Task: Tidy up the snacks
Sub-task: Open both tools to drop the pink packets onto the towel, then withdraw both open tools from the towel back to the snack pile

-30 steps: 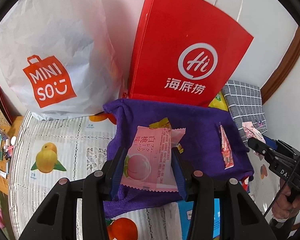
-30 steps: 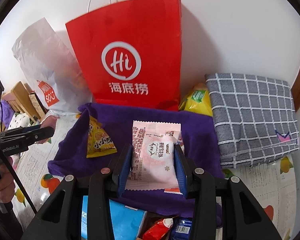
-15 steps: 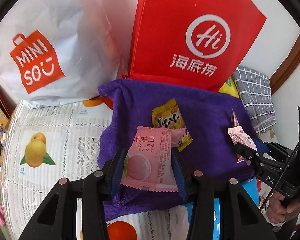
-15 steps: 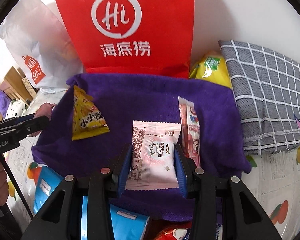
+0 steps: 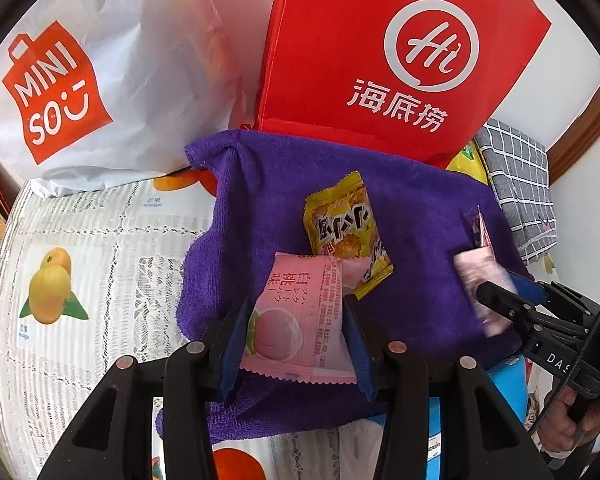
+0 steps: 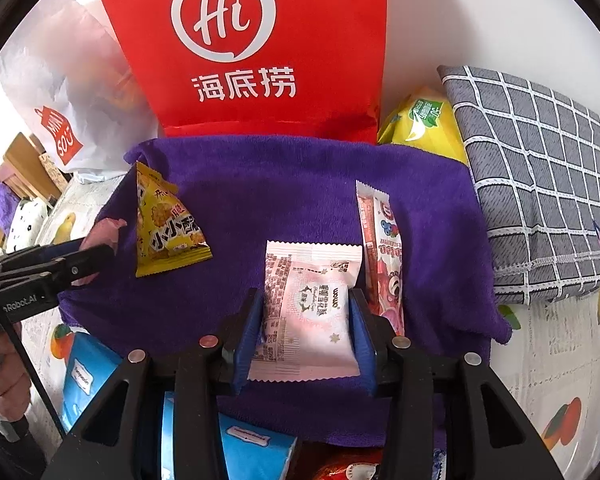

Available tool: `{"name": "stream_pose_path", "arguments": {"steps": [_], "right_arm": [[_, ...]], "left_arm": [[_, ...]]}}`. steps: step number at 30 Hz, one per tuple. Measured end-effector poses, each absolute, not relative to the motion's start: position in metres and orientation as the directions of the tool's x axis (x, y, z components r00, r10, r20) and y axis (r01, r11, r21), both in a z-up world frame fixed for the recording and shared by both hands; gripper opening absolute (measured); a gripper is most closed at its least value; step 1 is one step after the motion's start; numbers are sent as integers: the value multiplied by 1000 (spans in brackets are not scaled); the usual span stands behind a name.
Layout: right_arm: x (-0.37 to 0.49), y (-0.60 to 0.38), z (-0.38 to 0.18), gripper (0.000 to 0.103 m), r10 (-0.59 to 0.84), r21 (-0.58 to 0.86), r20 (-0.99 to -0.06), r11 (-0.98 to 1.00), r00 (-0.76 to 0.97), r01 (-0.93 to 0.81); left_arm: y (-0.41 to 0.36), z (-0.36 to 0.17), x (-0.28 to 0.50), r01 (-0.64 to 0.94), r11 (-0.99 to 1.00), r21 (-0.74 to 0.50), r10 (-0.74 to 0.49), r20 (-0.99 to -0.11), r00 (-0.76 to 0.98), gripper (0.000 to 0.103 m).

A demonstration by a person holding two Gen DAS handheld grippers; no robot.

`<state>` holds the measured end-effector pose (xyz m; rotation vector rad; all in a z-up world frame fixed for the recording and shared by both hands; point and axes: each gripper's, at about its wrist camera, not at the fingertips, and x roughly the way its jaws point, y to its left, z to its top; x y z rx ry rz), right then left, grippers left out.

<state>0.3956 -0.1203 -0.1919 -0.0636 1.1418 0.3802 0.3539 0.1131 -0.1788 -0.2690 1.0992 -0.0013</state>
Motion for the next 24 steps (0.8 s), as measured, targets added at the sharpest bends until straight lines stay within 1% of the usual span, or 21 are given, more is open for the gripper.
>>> {"name": "stream_pose_path", "arguments": {"steps": [1, 2, 3, 4, 7, 9, 14, 17, 24], "right_arm": [[396, -121, -190, 54, 276, 157, -892, 931, 357, -329], [396, -120, -188, 59, 284, 163, -891, 928, 353, -335], [395, -120, -185, 68, 290, 164, -888, 925, 358, -344], [394, -120, -181, 69, 291, 159, -883, 924, 369, -347], [389, -120, -170, 69, 279, 137, -875, 927, 395, -350], [385, -120, -160, 69, 291, 144, -864, 925, 411, -351], [364, -133, -130, 69, 345, 207, -822, 922, 453, -327], [346, -142, -117, 69, 360, 230, -801, 923, 478, -309], [294, -162, -91, 69, 323, 194, -778, 939, 539, -283]], "left_arm": [[113, -178, 354, -130, 966, -224, -142, -879, 456, 48], [113, -178, 354, -127, 964, -235, -154, -878, 454, 58], [113, -177, 355, -126, 962, -241, -160, -877, 453, 64], [112, -175, 354, -125, 960, -250, -167, -872, 460, 70], [111, -168, 349, -118, 955, -272, -186, -859, 477, 73], [110, -162, 345, -118, 954, -277, -189, -855, 483, 73], [108, -144, 327, -96, 953, -286, -202, -842, 499, 73], [108, -132, 309, -90, 958, -273, -189, -832, 521, 73], [115, -111, 266, -84, 944, -319, -220, -798, 561, 73]]}}
